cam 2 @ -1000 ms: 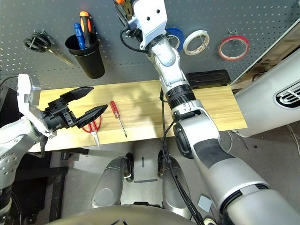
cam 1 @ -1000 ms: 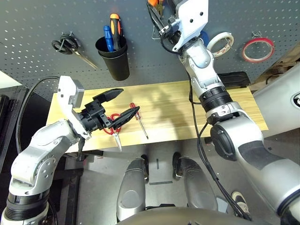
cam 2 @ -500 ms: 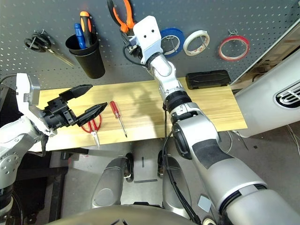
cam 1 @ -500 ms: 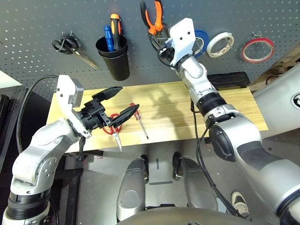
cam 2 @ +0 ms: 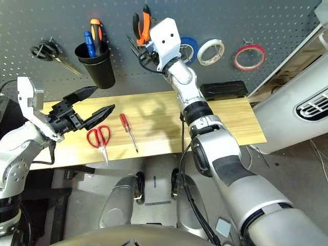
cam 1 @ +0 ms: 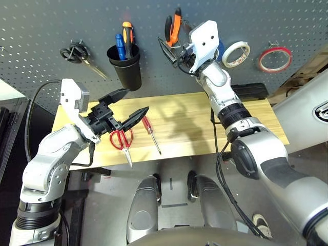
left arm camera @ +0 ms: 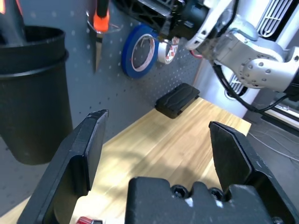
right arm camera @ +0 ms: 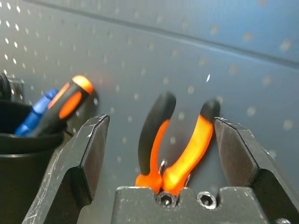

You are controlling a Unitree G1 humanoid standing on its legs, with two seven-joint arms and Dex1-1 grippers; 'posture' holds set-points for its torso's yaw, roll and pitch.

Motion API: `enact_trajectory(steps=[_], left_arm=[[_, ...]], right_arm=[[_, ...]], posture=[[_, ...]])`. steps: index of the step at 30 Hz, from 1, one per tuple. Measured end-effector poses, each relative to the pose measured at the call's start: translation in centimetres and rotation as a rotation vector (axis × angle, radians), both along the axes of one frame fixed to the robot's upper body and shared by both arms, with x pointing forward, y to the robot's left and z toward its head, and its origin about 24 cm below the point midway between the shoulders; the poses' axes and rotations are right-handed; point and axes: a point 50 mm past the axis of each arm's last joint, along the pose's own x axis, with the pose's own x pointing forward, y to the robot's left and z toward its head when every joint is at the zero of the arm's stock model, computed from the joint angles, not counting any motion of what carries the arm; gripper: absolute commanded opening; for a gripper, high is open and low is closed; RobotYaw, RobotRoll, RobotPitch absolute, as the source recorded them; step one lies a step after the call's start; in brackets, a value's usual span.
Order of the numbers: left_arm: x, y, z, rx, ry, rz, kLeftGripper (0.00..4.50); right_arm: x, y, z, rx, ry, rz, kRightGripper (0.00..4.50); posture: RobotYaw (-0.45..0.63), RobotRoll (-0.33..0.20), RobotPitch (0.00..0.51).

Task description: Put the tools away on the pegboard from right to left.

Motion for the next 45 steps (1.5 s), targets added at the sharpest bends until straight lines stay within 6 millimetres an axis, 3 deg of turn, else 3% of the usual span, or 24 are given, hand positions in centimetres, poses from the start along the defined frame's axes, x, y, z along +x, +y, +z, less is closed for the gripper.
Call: enact_trajectory(steps=[11, 22, 24, 27, 30, 37, 45], left_arm=[[0.1, 0.0, -0.1, 0.007, -0.009, 0.000, 4.50], [0.0, 0.4, -1.3, 0.006, 0.043, 0.007, 4.50], [0.0, 0.3, -1.4, 0.006, 0.048, 0.001, 4.50], [0.0, 0.4, -1.7, 0.012, 0.059, 0.008, 4.50], [0.1, -0.1, -2.4, 0.037, 0.095, 0.013, 4.50], [1.2, -2.0, -5.5, 0.155, 0.251, 0.131, 4.50], [4.0, -4.4, -8.5, 0.197, 0.346, 0.310, 4.50]], right_arm=[[-2.2, -3.4, 3.2, 0.000, -0.053, 0.106, 4.46], [-4.8, -7.6, 3.0, -0.196, 0.245, 0.321, 4.46], [-5.3, -8.3, 1.9, -0.248, 0.316, 0.351, 4.46], [-5.9, -9.6, -1.4, -0.334, 0.461, 0.393, 4.46], [-6.5, -9.8, -3.9, -0.371, 0.543, 0.439, 4.46], [-7.4, -11.0, -7.1, -0.525, 0.587, 0.513, 4.46], [-7.4, -12.6, -9.0, -0.657, 0.564, 0.535, 4.46]], posture=[[0.10, 0.000, 0.078], [0.09, 0.000, 0.060], [0.09, 0.000, 0.060], [0.09, 0.000, 0.061], [0.09, 0.000, 0.064], [0.09, 0.000, 0.073], [0.07, 0.000, 0.088]])
